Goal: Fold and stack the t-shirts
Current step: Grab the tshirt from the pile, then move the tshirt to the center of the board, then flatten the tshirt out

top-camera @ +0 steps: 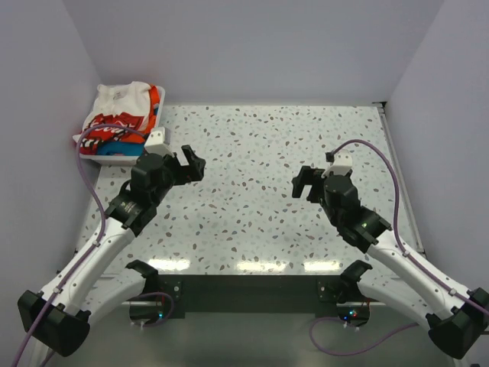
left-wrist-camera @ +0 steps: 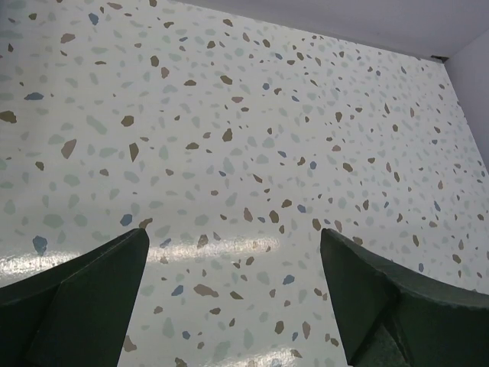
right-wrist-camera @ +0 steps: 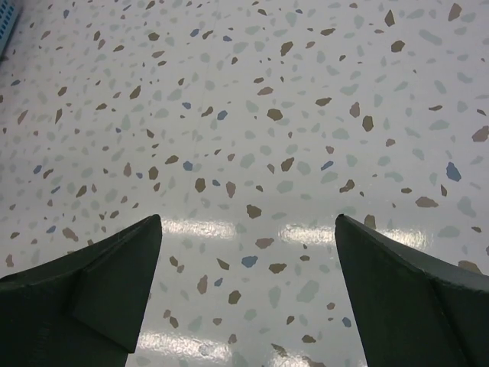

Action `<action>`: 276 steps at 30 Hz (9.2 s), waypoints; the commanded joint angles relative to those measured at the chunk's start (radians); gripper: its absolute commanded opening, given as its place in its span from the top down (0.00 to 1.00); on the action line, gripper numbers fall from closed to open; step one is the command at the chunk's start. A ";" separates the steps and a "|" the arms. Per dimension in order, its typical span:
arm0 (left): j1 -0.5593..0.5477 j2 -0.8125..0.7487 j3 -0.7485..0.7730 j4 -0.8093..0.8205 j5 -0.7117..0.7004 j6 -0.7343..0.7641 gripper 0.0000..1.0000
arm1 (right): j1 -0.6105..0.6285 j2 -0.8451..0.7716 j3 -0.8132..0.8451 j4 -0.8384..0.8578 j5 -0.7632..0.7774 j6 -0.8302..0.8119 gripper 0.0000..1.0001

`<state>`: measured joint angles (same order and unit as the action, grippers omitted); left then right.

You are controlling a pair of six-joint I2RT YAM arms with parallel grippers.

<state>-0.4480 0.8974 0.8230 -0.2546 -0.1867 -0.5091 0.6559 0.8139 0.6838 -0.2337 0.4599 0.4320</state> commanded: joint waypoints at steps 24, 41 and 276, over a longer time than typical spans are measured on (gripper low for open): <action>0.362 0.691 0.580 0.022 -0.513 -0.003 0.01 | 0.001 0.137 0.100 -0.052 -0.236 0.051 0.01; 0.624 1.049 0.805 -0.120 -0.495 -0.086 0.12 | 0.001 0.212 0.117 -0.035 -0.256 0.022 0.01; -0.047 0.089 0.341 -0.284 -0.425 -0.065 1.00 | -0.355 0.183 0.520 -0.280 0.114 0.228 1.00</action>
<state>-0.5022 1.0481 1.0519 -0.4618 -0.5648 -0.6403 0.3111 1.0824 1.0992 -0.3782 0.5064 0.7780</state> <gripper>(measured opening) 0.018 0.011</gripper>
